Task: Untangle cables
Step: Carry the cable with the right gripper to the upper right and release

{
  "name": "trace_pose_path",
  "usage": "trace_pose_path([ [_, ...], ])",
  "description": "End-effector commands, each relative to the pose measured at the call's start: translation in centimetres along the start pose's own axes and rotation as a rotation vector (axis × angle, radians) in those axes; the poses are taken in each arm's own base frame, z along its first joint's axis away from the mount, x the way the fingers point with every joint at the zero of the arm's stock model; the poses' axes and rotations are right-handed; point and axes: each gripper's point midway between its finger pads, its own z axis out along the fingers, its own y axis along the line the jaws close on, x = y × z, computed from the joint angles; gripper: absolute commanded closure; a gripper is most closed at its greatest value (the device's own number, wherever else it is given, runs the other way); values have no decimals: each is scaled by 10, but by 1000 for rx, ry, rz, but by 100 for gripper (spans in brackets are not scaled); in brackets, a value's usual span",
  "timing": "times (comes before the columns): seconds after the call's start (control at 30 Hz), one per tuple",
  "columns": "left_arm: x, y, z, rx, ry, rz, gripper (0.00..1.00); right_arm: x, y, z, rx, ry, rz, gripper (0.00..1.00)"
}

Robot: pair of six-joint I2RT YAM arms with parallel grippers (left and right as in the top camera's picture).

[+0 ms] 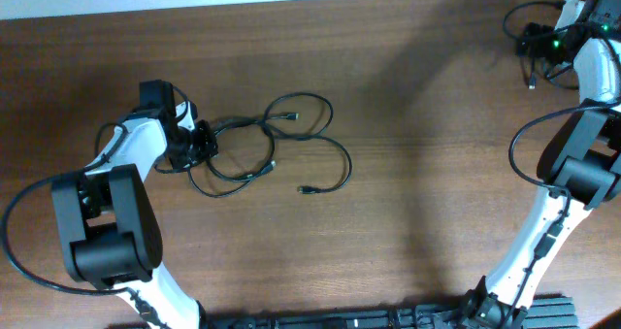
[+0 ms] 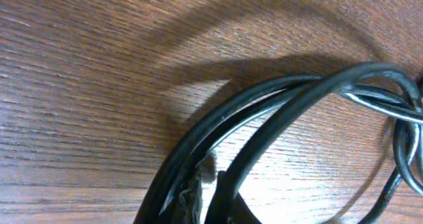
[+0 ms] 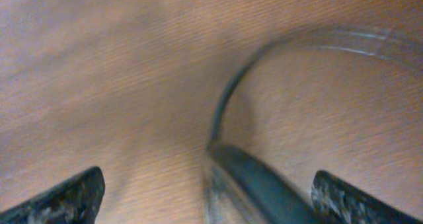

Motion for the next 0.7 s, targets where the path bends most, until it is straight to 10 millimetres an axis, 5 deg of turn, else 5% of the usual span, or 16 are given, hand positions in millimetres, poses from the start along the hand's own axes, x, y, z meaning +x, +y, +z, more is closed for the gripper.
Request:
trace_pose_path([
  [0.0, 21, 34, 19, -135, 66, -14, 89, -27, 51, -71, -262, 17, 331, 1],
  [0.1, 21, 34, 19, -135, 66, -14, 87, -20, 83, -100, -577, 140, 499, 1],
  [0.2, 22, 35, 19, -136, 71, -16, 87, -12, 74, -110, -617, 237, 712, 2],
  [0.33, 23, 34, 19, -134, 74, -16, 87, 10, 85, -113, -531, 244, 463, 1],
  [0.5, 30, -1, 19, 73, 122, -2, 95, 66, 166, -110, -445, 416, 157, 1],
  [0.53, 31, -19, 15, 173, 132, 57, 98, 82, 200, -106, -419, 448, 65, 2],
  [0.67, 15, -62, -31, 318, 67, 182, 94, 122, 285, -115, -475, 522, -103, 1],
])
